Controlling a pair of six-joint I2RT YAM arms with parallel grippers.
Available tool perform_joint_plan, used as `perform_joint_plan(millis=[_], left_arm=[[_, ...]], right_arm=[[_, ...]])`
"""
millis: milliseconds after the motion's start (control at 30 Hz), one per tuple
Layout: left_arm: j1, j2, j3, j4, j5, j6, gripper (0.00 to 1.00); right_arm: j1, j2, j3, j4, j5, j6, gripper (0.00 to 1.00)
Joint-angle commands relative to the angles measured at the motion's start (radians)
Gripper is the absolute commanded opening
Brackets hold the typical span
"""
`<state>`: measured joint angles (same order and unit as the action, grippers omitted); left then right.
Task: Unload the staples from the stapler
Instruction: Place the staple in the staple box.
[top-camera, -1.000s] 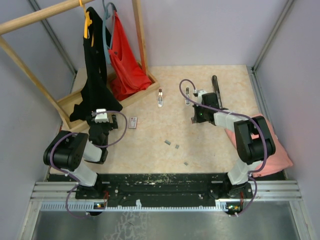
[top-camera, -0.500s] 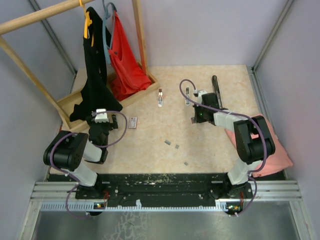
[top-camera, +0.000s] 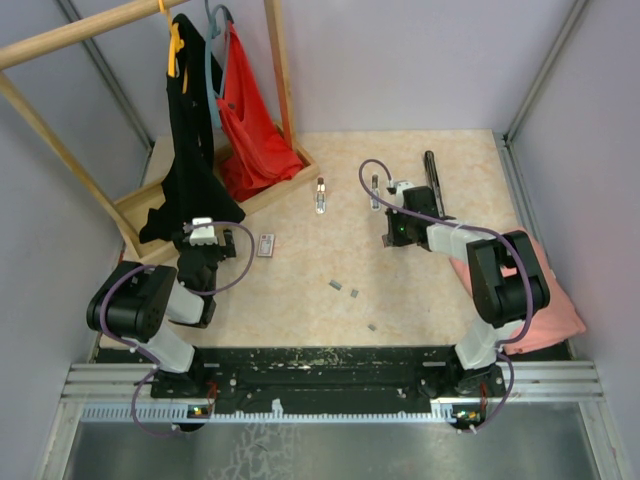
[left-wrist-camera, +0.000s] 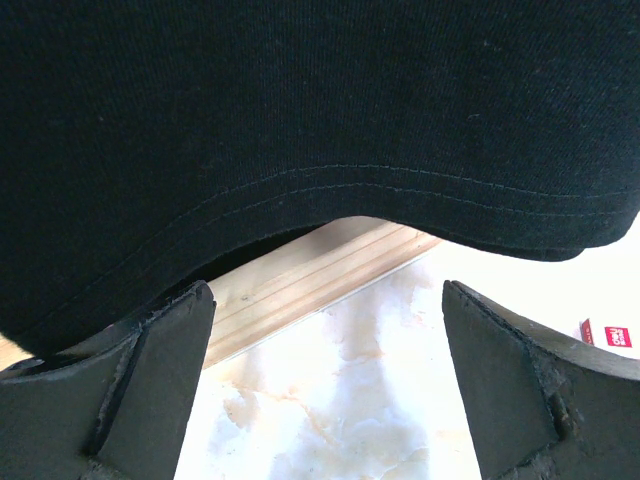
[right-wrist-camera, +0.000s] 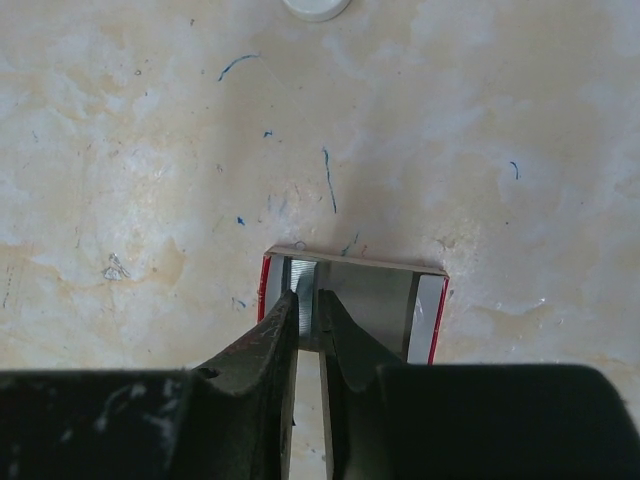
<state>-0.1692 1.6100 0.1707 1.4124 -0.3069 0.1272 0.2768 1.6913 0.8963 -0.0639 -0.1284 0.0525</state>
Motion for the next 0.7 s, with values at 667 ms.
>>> perform_joint_plan(millis=[667], left_arm=[[0.007,0.002,0.013,0.023,-0.001,-0.016,1.0]], right_arm=[[0.023,-0.013,0.025,0.017,0.01,0.01,0.26]])
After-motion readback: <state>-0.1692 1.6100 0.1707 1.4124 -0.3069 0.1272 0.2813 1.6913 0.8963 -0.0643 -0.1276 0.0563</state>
